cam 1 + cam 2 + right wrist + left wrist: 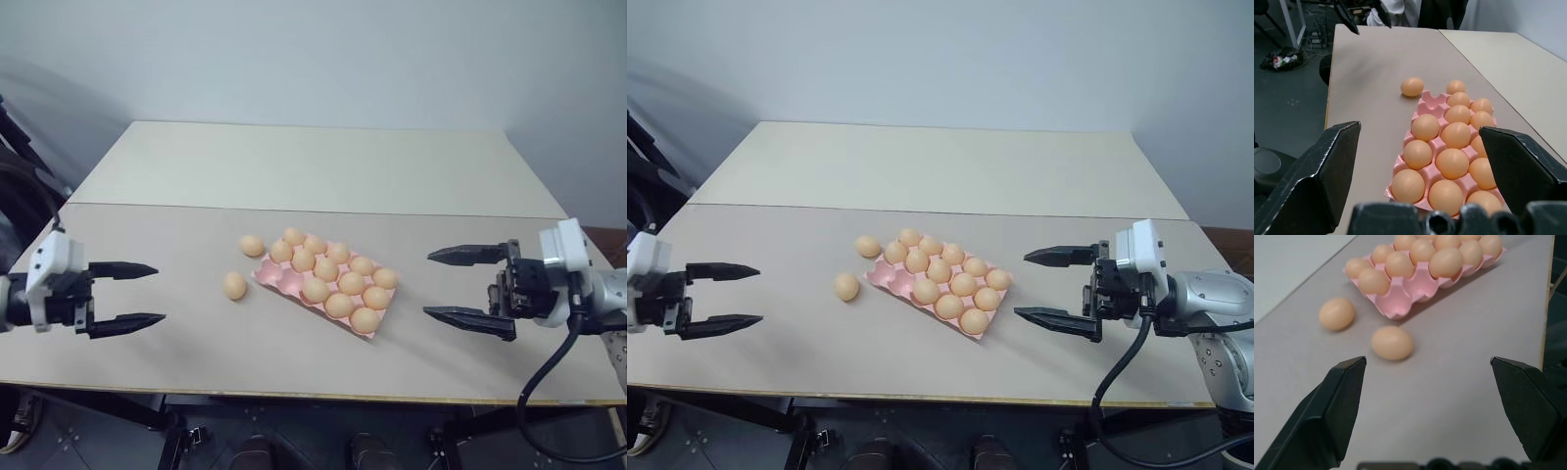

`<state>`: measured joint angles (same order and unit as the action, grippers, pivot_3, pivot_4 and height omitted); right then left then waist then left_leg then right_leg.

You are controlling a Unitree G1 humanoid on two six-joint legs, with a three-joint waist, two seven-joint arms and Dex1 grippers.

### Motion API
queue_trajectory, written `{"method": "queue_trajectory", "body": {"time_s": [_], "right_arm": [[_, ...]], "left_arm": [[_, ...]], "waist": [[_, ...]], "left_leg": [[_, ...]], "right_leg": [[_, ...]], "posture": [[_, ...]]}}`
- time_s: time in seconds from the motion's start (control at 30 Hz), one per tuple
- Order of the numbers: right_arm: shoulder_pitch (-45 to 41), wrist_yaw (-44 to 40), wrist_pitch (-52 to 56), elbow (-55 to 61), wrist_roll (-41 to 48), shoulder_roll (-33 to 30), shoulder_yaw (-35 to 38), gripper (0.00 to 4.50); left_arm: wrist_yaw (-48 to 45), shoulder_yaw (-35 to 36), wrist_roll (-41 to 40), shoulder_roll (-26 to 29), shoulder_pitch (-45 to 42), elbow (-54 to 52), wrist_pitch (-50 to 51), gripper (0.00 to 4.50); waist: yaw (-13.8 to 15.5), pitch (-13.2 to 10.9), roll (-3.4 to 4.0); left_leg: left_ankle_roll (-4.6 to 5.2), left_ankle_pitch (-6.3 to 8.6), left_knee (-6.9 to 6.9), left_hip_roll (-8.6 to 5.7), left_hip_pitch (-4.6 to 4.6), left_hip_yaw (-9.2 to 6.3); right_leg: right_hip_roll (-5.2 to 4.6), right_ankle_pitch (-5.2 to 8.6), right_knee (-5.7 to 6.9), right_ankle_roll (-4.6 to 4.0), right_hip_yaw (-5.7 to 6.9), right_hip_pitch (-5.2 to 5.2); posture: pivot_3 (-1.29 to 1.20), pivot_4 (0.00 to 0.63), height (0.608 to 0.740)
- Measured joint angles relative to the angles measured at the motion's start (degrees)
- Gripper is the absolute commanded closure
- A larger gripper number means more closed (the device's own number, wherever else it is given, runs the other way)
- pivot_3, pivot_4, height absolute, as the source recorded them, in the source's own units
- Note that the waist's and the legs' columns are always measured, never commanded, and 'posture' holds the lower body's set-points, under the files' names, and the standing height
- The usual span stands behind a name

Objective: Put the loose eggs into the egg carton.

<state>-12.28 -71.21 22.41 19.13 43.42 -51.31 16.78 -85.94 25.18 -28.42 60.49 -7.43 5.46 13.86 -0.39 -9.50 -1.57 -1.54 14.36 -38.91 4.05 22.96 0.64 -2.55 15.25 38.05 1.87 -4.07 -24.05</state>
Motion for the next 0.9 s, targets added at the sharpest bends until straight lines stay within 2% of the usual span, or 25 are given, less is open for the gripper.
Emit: {"method": "queue_trajectory", "body": {"time_s": [0.17, 0.33, 0.4, 0.53, 0.77, 0.9], "right_arm": [[-0.06, -0.13, -0.05, -0.13, -0.01, 0.06, -0.07, 0.0], [-0.07, -0.53, -0.37, -0.29, -0.05, 0.06, -0.07, 0.0], [-0.19, -0.62, -0.48, -0.47, -0.12, 0.08, -0.14, 0.0], [-0.22, -0.45, -0.58, -0.41, -0.44, 0.17, -0.2, 0.0], [-0.11, 0.45, -0.7, 0.18, -0.54, 0.29, -0.21, 0.0], [0.9, 1.02, -0.7, 1.51, -0.5, 0.29, 0.19, 0.0]], "left_arm": [[3.37, 2.63, -1.65, -0.54, 3.75, -5.43, 2.29, 0.09], [4.9, 2.42, -2.0, -0.55, 3.61, -5.97, 2.63, 0.09], [6.38, 0.4, -1.5, -1.27, 1.72, -5.97, 2.55, 0.09], [9.09, -8.06, 1.5, -5.79, -3.97, -4.55, 1.12, 0.09], [13.6, -18.45, 8.72, -15.62, -15.8, 7.67, -5.04, 0.09], [14.04, -22.64, 12.64, -18.14, -19.21, 13.78, -9.58, 0.09]], "waist": [[-0.09, 0.0, 0.0], [-0.32, 0.0, 0.0], [-0.22, 0.0, 0.0], [0.1, 0.01, 0.0], [0.11, 0.01, -0.01], [-0.19, 0.02, -0.01]], "left_leg": [[0.0, 0.0, 0.04, 0.0, 0.0, 0.02], [0.0, 0.0, 0.05, 0.0, -0.02, 0.03], [0.0, 0.0, 0.05, -0.02, -0.03, 0.03], [0.0, 0.0, 0.04, -0.03, -0.03, 0.03], [0.0, 0.0, 0.01, -0.06, 0.01, 0.01], [0.0, 0.0, 0.02, -0.06, 0.01, 0.0]], "right_leg": [[0.01, 0.0, -0.01, 0.0, -0.02, -0.02], [0.01, 0.0, -0.02, 0.0, -0.03, -0.02], [0.0, 0.0, -0.01, 0.0, -0.03, 0.0], [0.01, -0.01, -0.01, -0.01, -0.03, 0.03], [0.01, -0.02, -0.01, -0.01, -0.05, 0.0], [0.02, -0.02, -0.02, -0.01, -0.06, -0.01]], "posture": [[0.0, 0.15, 0.74], [0.0, 0.15, 0.74], [0.0, 0.15, 0.74], [0.0, 0.15, 0.74], [0.0, 0.15, 0.74], [0.0, 0.15, 0.74]]}}
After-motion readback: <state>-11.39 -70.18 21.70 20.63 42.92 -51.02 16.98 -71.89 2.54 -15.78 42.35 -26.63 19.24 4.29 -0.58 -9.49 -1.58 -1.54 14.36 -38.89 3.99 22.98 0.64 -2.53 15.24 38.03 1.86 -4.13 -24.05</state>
